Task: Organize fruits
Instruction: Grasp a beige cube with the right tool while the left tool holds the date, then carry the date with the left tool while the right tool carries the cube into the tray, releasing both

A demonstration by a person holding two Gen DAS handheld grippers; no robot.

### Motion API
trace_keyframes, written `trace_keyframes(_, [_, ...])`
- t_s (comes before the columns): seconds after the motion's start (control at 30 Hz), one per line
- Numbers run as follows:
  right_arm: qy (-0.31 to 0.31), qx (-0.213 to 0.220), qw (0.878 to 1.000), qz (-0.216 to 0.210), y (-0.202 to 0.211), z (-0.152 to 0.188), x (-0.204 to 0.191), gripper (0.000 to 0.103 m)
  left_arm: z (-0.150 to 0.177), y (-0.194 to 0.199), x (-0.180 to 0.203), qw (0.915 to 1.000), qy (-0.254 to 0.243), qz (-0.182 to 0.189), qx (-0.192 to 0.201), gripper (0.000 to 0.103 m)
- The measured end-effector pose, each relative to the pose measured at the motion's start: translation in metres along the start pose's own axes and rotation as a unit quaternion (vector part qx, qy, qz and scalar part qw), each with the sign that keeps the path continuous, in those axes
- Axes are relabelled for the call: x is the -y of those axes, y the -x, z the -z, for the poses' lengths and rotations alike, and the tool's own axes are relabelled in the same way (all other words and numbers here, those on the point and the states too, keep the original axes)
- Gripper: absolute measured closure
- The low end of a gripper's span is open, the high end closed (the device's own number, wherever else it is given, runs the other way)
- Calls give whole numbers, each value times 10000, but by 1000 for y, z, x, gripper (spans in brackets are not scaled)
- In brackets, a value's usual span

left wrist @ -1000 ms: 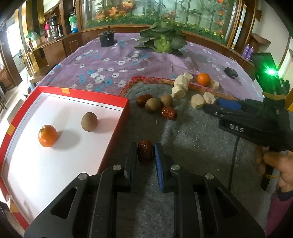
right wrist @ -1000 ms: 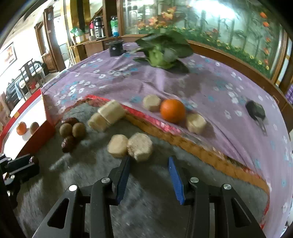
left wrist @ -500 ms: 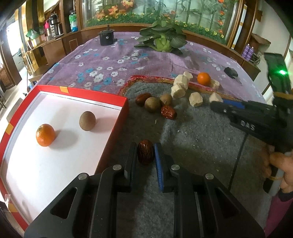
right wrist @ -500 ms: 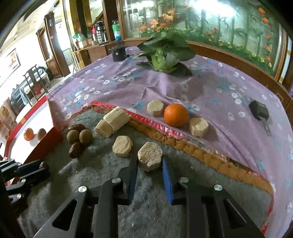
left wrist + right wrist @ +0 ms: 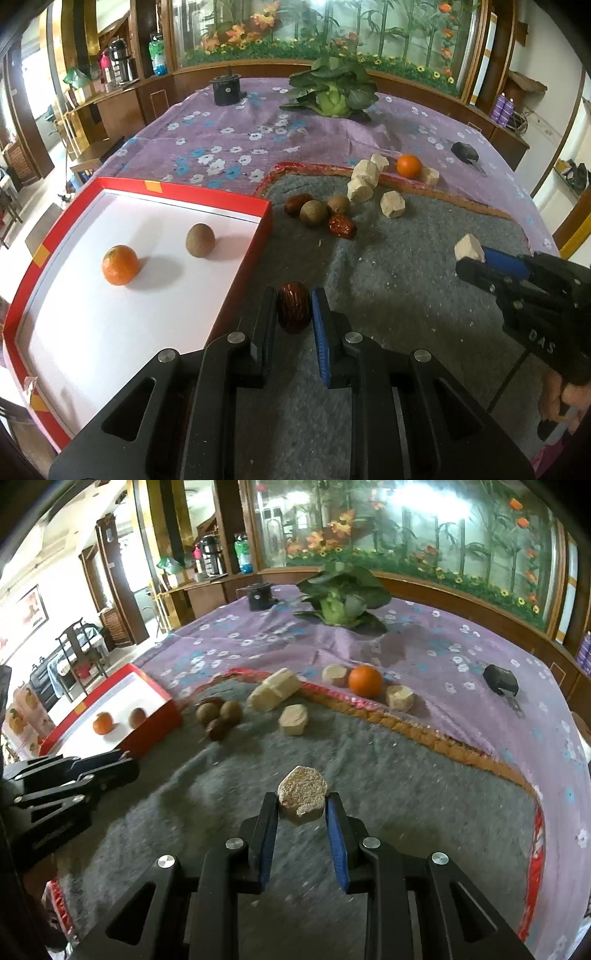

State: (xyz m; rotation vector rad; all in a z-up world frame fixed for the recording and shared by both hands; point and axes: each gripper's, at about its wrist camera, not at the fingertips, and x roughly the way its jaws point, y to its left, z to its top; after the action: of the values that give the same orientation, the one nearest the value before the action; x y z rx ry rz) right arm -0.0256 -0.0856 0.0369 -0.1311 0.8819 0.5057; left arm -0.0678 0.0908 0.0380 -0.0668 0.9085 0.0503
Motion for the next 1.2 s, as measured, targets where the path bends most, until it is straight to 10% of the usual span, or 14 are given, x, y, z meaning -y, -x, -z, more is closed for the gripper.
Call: trace_keyframes(1.2, [1304, -64, 9855, -1081, -7, -32, -158, 78, 13, 38, -119, 9918, 944, -843, 191, 85])
